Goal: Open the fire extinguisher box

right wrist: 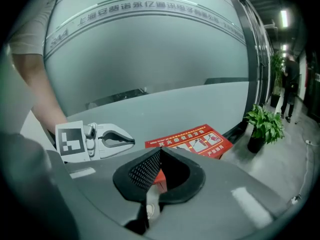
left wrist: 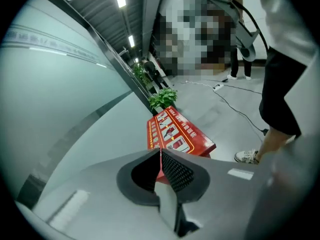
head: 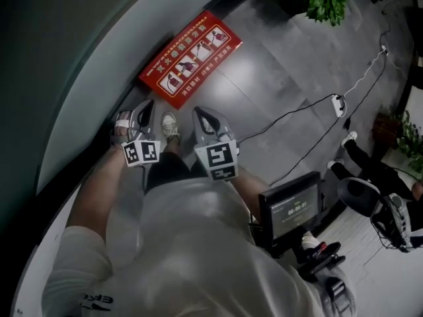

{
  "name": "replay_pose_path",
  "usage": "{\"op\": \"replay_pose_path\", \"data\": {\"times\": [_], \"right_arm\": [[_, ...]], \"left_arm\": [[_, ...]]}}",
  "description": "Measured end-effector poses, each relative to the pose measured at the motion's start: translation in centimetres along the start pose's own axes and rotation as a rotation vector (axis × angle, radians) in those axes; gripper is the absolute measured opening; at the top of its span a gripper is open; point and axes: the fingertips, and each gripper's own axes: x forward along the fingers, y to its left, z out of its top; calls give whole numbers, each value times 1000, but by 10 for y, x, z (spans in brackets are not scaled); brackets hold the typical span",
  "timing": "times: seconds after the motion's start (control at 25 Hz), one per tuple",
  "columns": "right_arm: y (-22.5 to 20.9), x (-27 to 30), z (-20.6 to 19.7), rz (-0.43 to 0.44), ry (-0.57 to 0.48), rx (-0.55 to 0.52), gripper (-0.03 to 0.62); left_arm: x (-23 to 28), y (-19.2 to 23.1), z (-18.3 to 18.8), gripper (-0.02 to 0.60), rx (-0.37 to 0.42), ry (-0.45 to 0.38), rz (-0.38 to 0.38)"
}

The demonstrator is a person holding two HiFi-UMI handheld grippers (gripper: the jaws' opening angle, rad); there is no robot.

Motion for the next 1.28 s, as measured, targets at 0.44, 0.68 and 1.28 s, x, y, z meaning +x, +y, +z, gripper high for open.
{"op": "replay_pose_path", "data": {"times": [0.44,0.68,1.28], "right_arm": [[-9,27,-35,2,48,14,12],[-16,37,-60,0,85,17,12],[-45,44,-98,-36,138,30,12]], "left_arm": [[41,-50,-38,181,244,26,-111],[52,-63,-42,250,338,-4,-105],[75,-63,-41,272,434,-41,-43]]}}
